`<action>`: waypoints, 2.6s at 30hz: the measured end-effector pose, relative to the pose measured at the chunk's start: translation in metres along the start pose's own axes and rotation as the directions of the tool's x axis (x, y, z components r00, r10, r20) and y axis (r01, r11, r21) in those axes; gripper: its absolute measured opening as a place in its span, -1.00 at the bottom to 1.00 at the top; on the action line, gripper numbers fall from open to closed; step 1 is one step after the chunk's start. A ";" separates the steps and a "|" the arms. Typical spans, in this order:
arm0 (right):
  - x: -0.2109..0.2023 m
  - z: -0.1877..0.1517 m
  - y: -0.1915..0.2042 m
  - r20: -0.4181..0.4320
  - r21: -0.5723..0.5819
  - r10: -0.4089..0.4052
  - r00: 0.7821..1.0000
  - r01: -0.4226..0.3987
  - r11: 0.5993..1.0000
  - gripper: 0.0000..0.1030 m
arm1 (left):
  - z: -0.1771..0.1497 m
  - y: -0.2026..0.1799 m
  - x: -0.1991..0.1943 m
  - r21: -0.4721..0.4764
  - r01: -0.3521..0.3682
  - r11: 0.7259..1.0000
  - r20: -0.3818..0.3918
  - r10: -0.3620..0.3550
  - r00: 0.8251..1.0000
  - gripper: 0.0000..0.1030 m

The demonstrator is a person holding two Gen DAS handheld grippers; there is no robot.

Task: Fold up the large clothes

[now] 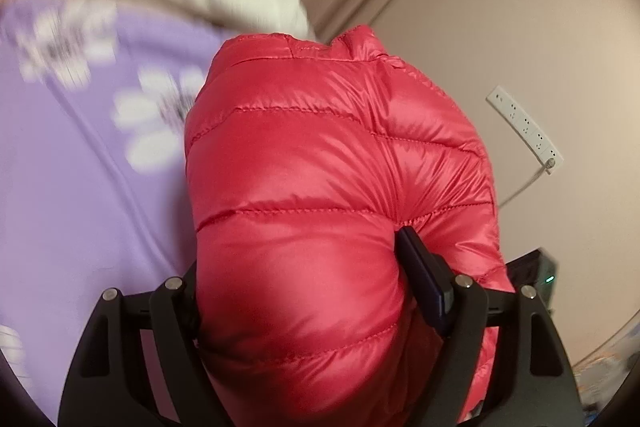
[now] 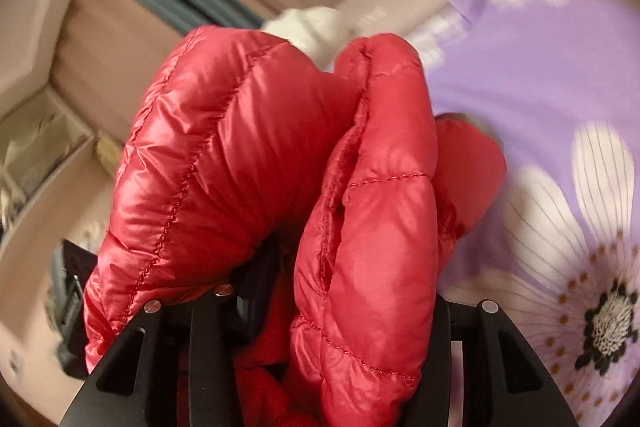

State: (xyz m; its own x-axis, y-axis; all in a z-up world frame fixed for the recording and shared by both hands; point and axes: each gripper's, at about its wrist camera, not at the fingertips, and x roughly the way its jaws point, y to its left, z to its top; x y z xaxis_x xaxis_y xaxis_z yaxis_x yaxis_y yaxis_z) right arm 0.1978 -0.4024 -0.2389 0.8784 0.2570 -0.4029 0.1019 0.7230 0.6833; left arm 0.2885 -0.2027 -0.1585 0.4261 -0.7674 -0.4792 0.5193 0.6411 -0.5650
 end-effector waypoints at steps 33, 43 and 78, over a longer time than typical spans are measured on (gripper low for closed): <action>0.137 -0.050 0.033 -0.286 -0.216 -0.221 0.932 0.162 0.963 -0.07 | 0.017 0.207 -0.055 -0.077 -0.503 0.861 0.061 0.507 0.860 0.66; 0.024 -0.004 0.093 -0.044 -0.463 -0.343 0.938 0.285 0.839 0.01 | 0.002 0.104 -0.146 0.052 -0.651 0.757 0.154 0.638 0.755 0.62; -0.146 -0.040 0.155 0.166 -0.601 -0.197 0.966 0.258 0.756 0.98 | -0.048 -0.069 -0.319 0.072 -0.613 0.786 0.479 0.512 0.713 1.00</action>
State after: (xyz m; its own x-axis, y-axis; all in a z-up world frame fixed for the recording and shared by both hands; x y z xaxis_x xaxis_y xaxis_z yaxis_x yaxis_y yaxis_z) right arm 0.0662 -0.3018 -0.0983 0.9062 -0.0011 -0.4228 0.0229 0.9987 0.0465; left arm 0.0811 -0.0022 0.0007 0.9244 -0.2226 -0.3097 0.2005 0.9744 -0.1020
